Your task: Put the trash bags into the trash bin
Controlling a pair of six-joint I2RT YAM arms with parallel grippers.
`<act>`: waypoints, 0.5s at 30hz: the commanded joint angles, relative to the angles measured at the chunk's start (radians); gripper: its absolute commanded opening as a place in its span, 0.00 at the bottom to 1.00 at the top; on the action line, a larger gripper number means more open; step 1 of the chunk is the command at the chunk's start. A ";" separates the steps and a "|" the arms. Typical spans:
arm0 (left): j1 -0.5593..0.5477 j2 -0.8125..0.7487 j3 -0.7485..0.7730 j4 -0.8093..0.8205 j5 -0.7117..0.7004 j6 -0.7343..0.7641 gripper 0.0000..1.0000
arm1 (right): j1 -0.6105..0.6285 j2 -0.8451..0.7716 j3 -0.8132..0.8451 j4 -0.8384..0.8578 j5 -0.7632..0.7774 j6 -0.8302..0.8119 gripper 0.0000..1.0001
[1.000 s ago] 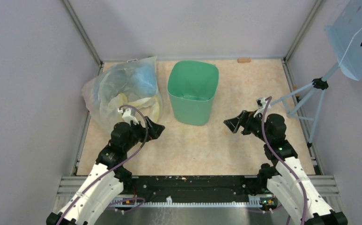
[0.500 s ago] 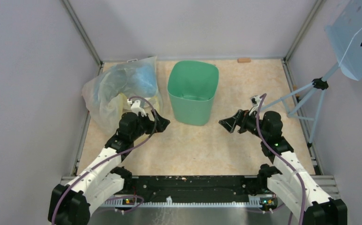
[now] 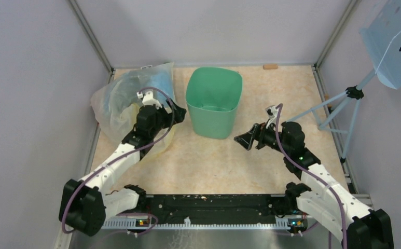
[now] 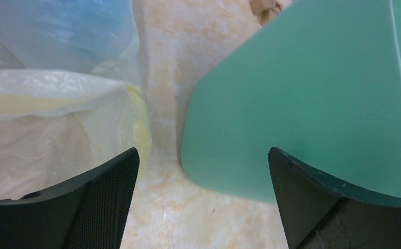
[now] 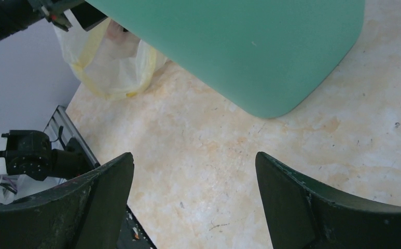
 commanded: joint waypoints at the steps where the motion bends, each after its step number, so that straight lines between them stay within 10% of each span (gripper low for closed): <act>1: 0.000 0.141 0.210 -0.106 -0.142 -0.092 0.99 | 0.012 -0.035 0.054 0.007 0.055 -0.021 0.85; 15: -0.115 0.549 0.397 0.153 0.175 -0.175 0.96 | 0.013 -0.106 0.039 -0.048 0.080 -0.047 0.84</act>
